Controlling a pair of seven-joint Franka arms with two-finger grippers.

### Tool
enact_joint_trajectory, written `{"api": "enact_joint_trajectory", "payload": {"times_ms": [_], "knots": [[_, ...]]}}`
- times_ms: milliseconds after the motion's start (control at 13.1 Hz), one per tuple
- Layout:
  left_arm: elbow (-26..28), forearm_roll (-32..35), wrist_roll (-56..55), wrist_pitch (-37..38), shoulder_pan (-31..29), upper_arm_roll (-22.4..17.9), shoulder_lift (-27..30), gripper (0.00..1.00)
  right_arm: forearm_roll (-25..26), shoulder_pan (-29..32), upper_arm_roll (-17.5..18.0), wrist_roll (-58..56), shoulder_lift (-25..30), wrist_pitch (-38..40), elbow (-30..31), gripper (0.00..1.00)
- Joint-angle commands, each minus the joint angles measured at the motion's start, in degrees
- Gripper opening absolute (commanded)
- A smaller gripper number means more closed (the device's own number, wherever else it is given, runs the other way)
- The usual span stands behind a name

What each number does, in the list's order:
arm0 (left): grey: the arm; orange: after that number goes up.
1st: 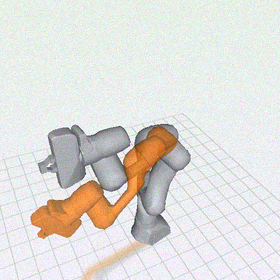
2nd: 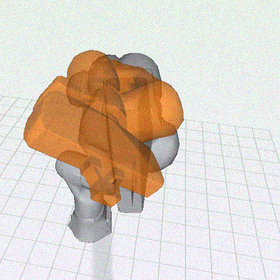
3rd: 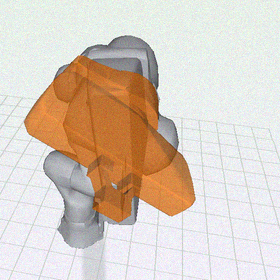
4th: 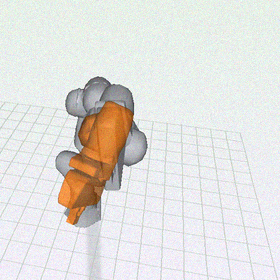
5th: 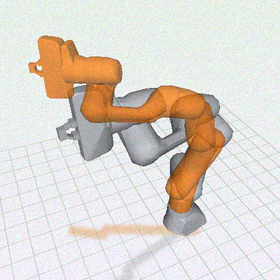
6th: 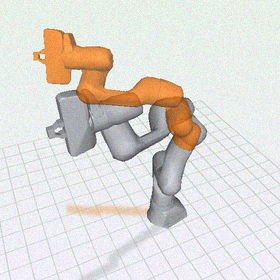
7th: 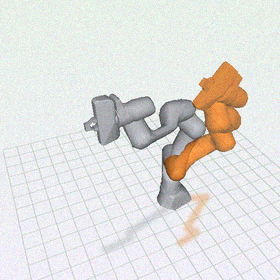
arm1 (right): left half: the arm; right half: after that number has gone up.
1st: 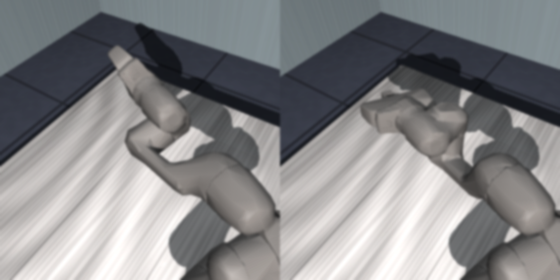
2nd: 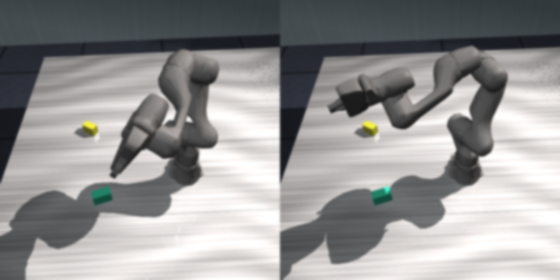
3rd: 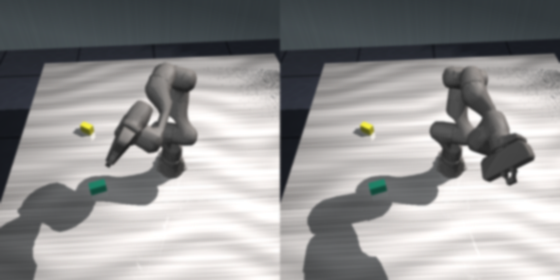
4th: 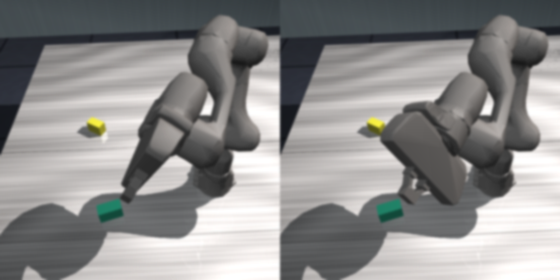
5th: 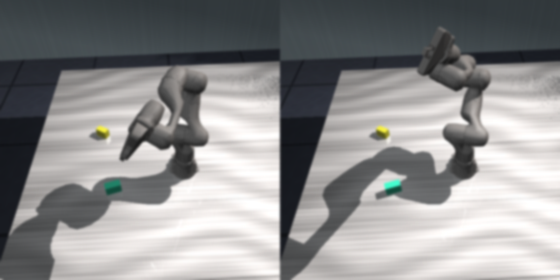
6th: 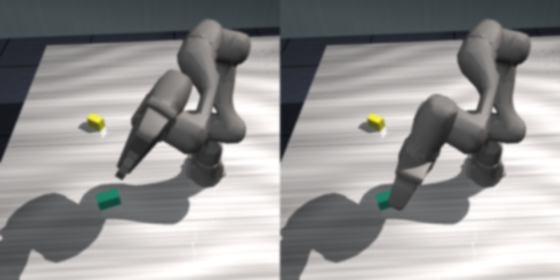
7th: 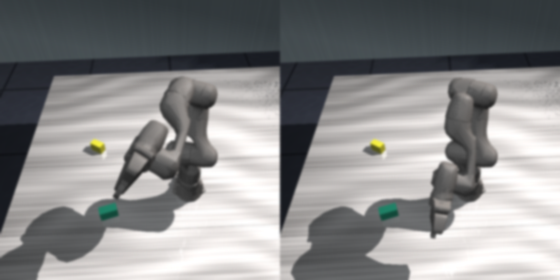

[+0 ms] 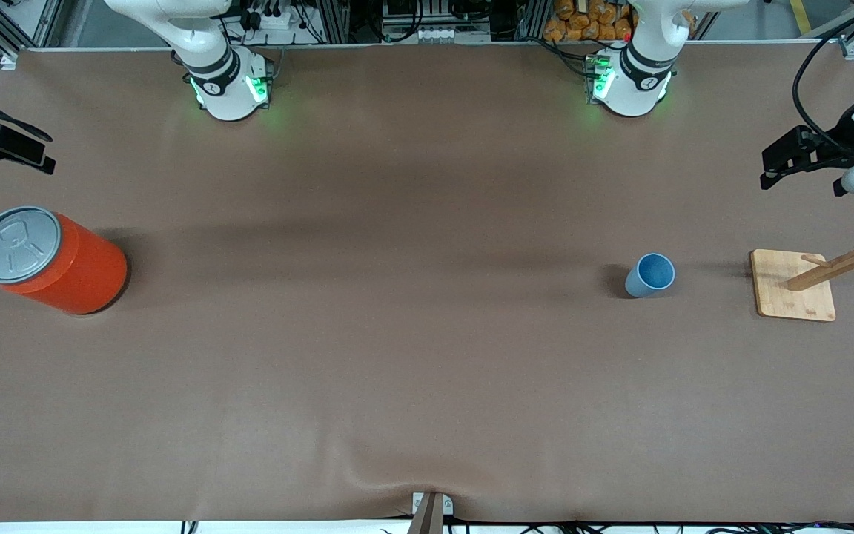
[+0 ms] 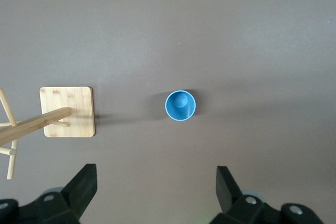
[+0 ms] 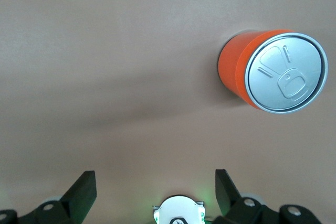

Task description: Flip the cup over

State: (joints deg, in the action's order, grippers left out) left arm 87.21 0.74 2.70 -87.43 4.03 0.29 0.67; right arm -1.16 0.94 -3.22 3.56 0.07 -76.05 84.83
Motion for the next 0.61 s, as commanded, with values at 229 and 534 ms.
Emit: {"api": "enact_joint_trajectory", "payload": {"times_ms": [229, 534], "knots": [[1.21, 0.23, 1.43, -3.1, 0.71, -5.2, 0.64, 1.0, -0.16, -0.15, -0.03, -0.04, 0.46, -0.07, 0.16, 1.0], [1.21, -0.13, -1.63, -1.61, 0.72, -5.12, 0.91, 1.0, 0.02, -0.15, -0.03, -0.04, 0.46, -0.16, 0.51, 1.0]]}}
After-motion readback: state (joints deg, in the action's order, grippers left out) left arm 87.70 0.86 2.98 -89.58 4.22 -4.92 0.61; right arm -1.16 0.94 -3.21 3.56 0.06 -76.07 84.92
